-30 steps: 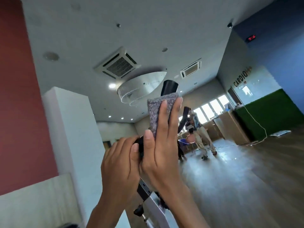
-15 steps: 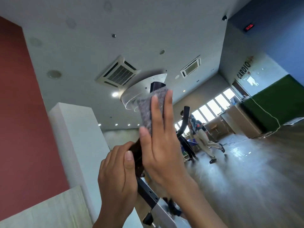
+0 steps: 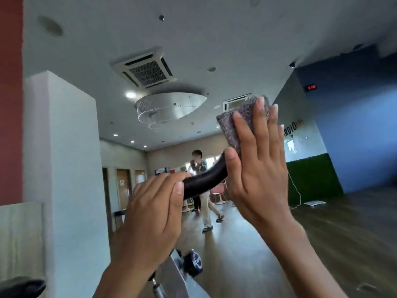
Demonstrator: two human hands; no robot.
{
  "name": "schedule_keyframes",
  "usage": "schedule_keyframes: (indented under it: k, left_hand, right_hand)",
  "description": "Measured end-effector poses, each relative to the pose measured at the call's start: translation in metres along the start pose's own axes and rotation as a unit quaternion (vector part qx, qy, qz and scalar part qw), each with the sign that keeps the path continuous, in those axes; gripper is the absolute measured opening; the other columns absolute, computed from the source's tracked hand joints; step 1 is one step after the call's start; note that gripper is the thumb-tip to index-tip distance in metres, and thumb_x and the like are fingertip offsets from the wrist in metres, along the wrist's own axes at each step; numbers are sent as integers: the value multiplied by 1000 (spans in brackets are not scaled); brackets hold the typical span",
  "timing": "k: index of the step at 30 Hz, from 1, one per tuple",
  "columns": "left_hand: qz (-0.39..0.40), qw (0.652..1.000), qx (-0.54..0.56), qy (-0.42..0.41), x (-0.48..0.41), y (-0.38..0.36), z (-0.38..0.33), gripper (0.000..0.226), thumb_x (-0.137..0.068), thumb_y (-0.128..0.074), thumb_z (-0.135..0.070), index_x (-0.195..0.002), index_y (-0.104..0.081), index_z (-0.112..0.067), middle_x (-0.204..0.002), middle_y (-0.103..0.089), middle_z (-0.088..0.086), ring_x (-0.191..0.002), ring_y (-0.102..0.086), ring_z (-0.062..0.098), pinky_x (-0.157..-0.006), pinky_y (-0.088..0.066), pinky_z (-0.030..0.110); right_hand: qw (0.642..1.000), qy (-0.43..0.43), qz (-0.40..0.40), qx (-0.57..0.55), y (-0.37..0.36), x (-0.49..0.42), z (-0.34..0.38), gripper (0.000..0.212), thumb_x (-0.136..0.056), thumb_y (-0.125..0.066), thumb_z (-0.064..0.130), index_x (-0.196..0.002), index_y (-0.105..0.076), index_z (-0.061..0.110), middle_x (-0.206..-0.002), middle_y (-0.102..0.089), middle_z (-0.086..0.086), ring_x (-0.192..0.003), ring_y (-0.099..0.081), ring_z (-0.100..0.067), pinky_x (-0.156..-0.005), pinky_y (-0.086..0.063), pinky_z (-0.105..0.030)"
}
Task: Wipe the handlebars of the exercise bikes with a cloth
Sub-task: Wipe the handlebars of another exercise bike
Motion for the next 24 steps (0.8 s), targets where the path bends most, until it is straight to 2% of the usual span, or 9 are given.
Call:
schedule_keyframes:
  k: [2,4,8,10,13,15,18,22,24]
  left_hand:
    - [-22,999,20,19,5,1,7,51,-104,-17,-39,-112,-64,-20,-97,-64,-9,-92,-54,8,-89,-27,6]
    - [-43,997,44,36,10,2,12,50,-104,-20,-37,-108,-65,-16,-93,-63,-6,-90,-51,6,-90,-27,4]
    - [-77,994,65,40,12,3,13,39,-103,-26,-28,-100,-63,-16,-83,-57,-8,-81,-46,7,-78,-31,22]
    - [-76,994,69,43,12,3,13,39,-103,-25,-28,-99,-62,-17,-81,-55,-10,-80,-45,7,-77,-31,24]
    - [-66,993,82,46,13,3,16,41,-104,-24,-30,-96,-63,-18,-79,-56,-8,-77,-49,13,-76,-34,32]
    - [-62,994,81,44,13,2,17,43,-103,-24,-30,-94,-63,-16,-78,-56,-6,-75,-52,18,-75,-35,36]
    - [-65,995,68,44,14,3,17,43,-103,-25,-29,-94,-64,-13,-79,-57,-6,-76,-54,20,-75,-35,36]
    - [-62,994,72,56,13,2,17,42,-102,-26,-27,-91,-63,-11,-79,-59,-2,-76,-54,25,-75,-35,38]
    - [-60,993,76,62,14,1,16,39,-101,-28,-26,-92,-62,-11,-81,-59,-1,-78,-54,26,-78,-37,39]
  right_hand:
    - [999,16,24,35,7,-13,-2,52,-100,-26,36,-148,-33,16,-161,-16,-9,-150,-2,-28,-122,-6,-48]
    - [993,76,50,81,8,-8,7,50,-101,-26,36,-144,-39,14,-158,-24,-11,-149,-7,-32,-121,-10,-51]
    - [938,293,109,151,9,18,19,46,-103,-27,35,-137,-50,14,-146,-47,-9,-144,-28,-32,-117,-22,-54]
    - [938,283,100,172,18,-5,7,45,-103,-27,34,-132,-56,15,-139,-54,-7,-141,-35,-30,-115,-25,-54]
    - [963,196,71,171,25,-31,6,38,-101,-32,28,-119,-62,15,-126,-61,-5,-136,-41,-29,-116,-23,-53]
    - [955,221,100,170,19,-20,22,35,-99,-34,27,-111,-65,14,-117,-63,-5,-132,-45,-31,-117,-23,-50]
    - [915,303,167,207,21,-16,23,39,-101,-30,31,-113,-65,19,-116,-63,1,-129,-48,-28,-118,-20,-46]
    - [939,207,142,237,29,-40,12,40,-101,-28,29,-114,-65,18,-122,-62,-1,-136,-41,-27,-118,-21,-48]
    - [936,216,161,225,21,-22,29,37,-100,-32,26,-112,-65,15,-119,-63,-4,-134,-43,-31,-117,-24,-48]
Point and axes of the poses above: each hand's wrist, its own x-axis away from the middle knuckle, its own y-axis out of the back of the hand, z = x × y, the point moved 5 cm from there along -x, towards the middle knuckle
